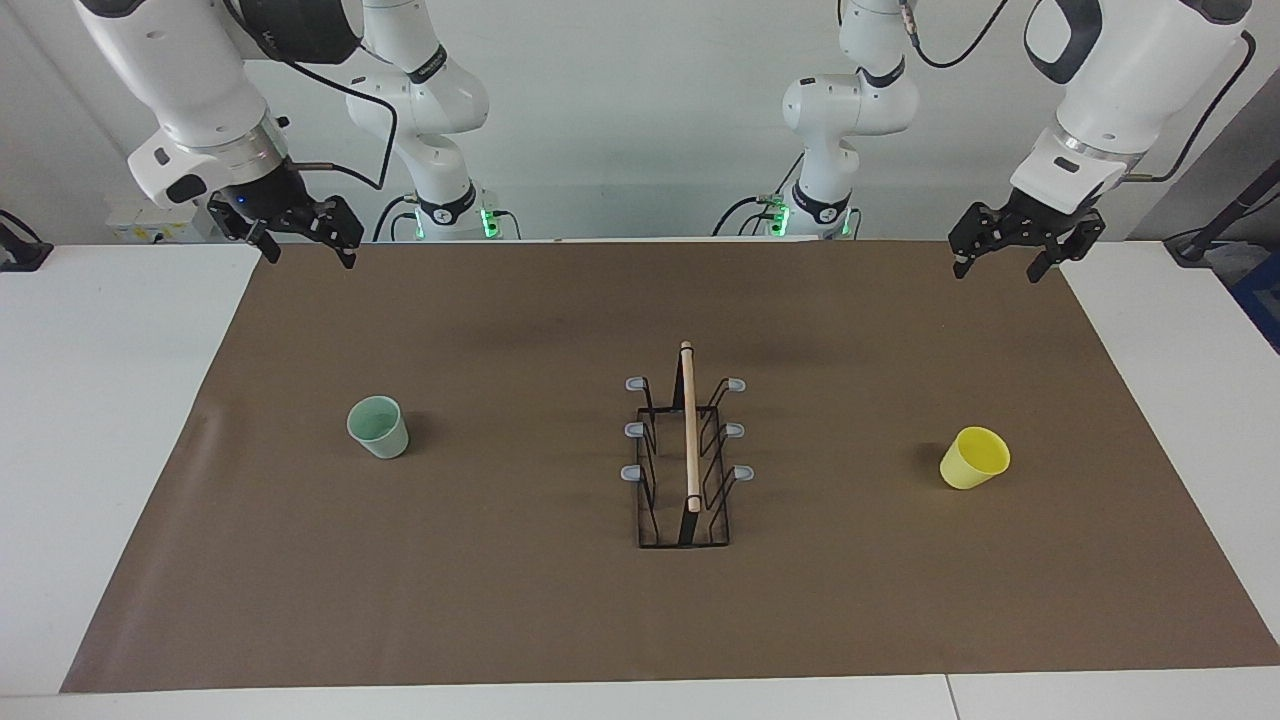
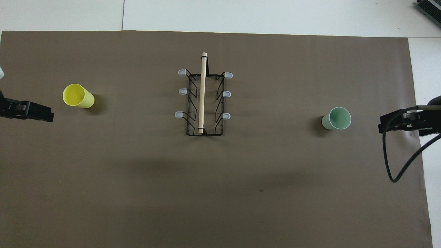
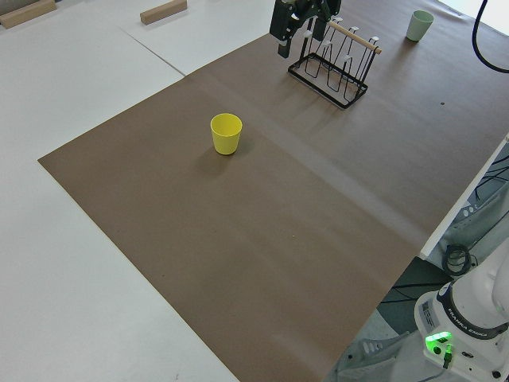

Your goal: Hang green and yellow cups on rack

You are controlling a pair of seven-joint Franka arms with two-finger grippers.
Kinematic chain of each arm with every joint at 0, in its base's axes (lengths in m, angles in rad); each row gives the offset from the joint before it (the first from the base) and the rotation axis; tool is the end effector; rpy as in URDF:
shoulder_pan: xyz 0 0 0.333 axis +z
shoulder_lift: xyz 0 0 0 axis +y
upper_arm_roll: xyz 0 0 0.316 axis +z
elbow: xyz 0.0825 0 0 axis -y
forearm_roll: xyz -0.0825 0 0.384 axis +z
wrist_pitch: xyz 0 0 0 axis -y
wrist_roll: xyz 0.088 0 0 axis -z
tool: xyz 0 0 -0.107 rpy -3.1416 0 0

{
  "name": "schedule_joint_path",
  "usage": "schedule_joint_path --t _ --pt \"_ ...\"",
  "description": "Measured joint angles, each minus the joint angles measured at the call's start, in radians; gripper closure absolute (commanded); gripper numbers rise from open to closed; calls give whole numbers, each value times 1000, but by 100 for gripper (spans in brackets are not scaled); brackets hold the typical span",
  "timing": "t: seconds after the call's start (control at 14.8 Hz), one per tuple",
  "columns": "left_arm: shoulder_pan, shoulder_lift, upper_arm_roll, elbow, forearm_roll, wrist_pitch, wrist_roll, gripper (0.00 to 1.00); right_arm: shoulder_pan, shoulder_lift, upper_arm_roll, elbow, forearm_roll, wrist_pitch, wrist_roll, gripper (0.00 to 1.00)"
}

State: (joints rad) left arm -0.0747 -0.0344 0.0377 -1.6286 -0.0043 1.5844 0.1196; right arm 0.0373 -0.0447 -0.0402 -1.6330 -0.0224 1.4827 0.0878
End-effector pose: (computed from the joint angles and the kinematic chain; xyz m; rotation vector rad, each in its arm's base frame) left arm 0.5440 -0.0202 0.6173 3.1260 -0.2452 -0.0150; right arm 0.5299 -0.0046 0.6125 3.1090 -0.1421 -0.1630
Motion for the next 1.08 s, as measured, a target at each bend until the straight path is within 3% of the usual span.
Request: schedule_joint_path --t 0.47,0.81,0.95,1.08 --pt "1 -2 -14 0 0 -7 0 0 1 0 2 -11 4 14 4 0" --pt "1 -2 -16 0 -1 -7 -1 0 44 -10 3 -134 38 214 87 0" --pt "1 -2 -16 4 -14 -7 -3 0 43 37 1 -125 37 236 88 0" --pt "1 8 -12 22 -25 -9 -10 0 41 133 -2 -63 26 252 88 0"
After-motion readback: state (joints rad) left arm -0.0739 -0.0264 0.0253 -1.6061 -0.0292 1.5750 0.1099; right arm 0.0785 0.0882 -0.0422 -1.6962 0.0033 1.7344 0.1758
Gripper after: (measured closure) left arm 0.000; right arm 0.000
